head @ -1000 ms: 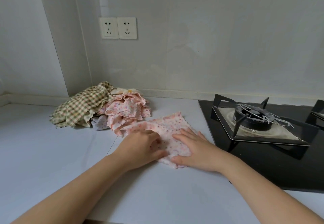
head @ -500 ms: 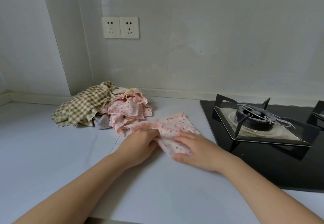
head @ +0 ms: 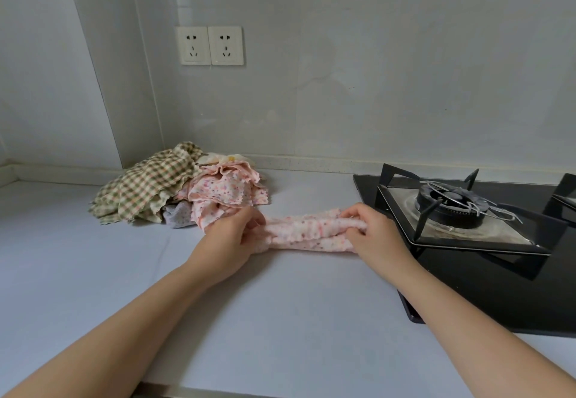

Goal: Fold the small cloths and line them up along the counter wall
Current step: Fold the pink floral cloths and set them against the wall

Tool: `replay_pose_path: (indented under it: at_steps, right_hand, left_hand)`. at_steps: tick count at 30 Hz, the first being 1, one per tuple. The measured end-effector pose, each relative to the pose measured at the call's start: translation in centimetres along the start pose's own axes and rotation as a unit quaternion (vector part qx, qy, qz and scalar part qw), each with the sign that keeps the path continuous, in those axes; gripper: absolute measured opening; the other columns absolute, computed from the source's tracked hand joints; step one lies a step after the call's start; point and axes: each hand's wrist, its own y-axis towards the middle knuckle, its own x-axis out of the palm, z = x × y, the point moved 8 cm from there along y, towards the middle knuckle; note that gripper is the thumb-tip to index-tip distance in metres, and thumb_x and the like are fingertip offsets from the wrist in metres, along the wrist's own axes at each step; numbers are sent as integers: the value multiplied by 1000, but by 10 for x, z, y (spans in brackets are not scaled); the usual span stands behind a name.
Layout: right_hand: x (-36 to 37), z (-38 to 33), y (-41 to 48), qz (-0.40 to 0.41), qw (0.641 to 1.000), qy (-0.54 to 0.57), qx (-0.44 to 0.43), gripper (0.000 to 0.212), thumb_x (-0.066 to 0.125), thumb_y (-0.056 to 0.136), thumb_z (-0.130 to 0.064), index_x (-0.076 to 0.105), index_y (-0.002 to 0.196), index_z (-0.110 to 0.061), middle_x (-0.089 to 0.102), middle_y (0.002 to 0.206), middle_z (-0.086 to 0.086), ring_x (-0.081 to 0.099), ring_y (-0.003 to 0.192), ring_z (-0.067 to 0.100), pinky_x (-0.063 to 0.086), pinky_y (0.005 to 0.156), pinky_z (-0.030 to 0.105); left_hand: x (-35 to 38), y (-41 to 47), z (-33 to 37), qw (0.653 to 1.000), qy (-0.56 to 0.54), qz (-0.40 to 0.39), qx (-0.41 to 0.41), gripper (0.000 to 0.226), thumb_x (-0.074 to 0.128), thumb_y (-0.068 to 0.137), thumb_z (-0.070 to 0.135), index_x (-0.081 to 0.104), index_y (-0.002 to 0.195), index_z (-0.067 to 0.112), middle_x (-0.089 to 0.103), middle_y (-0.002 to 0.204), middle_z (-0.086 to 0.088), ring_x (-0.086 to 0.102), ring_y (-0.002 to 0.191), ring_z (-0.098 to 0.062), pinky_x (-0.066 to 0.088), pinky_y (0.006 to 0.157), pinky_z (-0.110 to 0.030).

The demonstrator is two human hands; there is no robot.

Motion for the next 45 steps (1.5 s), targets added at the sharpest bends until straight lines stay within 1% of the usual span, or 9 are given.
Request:
replay_pose_path:
  at_steps: [4, 7, 10, 15, 19, 30, 37, 42, 45]
  right_hand:
    - [-3, 16, 7, 15, 997, 55, 49, 11, 51, 86, -8, 57, 80, -1, 51, 67, 12, 41, 61, 13, 33, 57, 29]
    - [-5, 19, 7, 20, 993, 90, 75, 32, 54, 88, -10, 35, 62, -8, 31, 58, 4, 30, 57, 16, 28, 57, 29]
    - [-7, 20, 7, 23, 992, 79, 92, 41, 54, 93, -22, 35, 59, -11, 29, 53, 1, 31, 52, 16, 31, 57, 29]
    - [-6, 20, 4, -10, 995, -39, 96, 37, 50, 91, -16, 31, 59, -14, 32, 55, 0, 33, 49, 12, 22, 52, 30]
    - [-6, 16, 3, -20, 994, -54, 95, 36, 49, 89, -14, 28, 60, -15, 30, 56, -1, 29, 51, 14, 21, 52, 30]
    - [-1, 19, 4, -51, 992, -75, 89, 14, 48, 91, -12, 46, 78, -19, 50, 73, -3, 50, 62, 14, 33, 53, 27]
    - [-1, 12, 1, -28, 995, -79, 62, 34, 49, 91, -14, 30, 63, -15, 29, 55, 1, 27, 50, 15, 19, 52, 31]
    - [-1, 10, 2, -15, 995, -90, 47, 37, 48, 93, -16, 28, 61, -15, 28, 54, 1, 26, 49, 15, 19, 50, 31]
    - [-3, 10, 2, -10, 995, -91, 49, 36, 47, 92, -14, 27, 62, -14, 27, 56, 1, 25, 50, 13, 19, 47, 27]
  left_hand:
    - [-11, 1, -4, 994, -70, 66, -46, 23, 44, 96, 7, 54, 85, 24, 52, 68, 10, 47, 72, 9, 35, 64, -19]
    - [-6, 3, 3, 995, -92, 12, -40, 17, 47, 91, 43, 48, 82, 29, 53, 71, 9, 47, 67, -1, 36, 64, -29]
    - [11, -3, 10, 992, 21, -122, -18, 63, 53, 66, 74, 44, 110, 31, 52, 96, 15, 50, 84, -3, 41, 76, -27]
    - [4, -4, 12, 992, 77, -76, 60, 36, 51, 73, 33, 43, 107, 26, 60, 98, 4, 56, 88, -18, 43, 72, -31]
    - [-12, -1, 3, 999, 1, -15, 28, 4, 54, 89, 22, 51, 87, 24, 59, 78, 13, 53, 76, -3, 42, 70, -28]
    - [-2, -1, -9, 995, 19, -100, 5, 44, 51, 81, -9, 57, 115, 18, 58, 102, 4, 52, 93, -13, 35, 71, -2]
    - [-19, -2, -7, 997, 53, 51, 19, 10, 53, 92, 9, 63, 97, 8, 52, 73, 6, 51, 86, -30, 34, 69, -32]
    - [-3, -2, -5, 997, 66, -42, 0, 35, 57, 81, 7, 58, 113, 22, 60, 93, 10, 56, 85, -16, 41, 70, -29]
    - [-12, -2, 0, 996, 84, 27, 4, 19, 49, 84, 7, 61, 93, 17, 60, 79, 0, 49, 81, -23, 35, 62, -31]
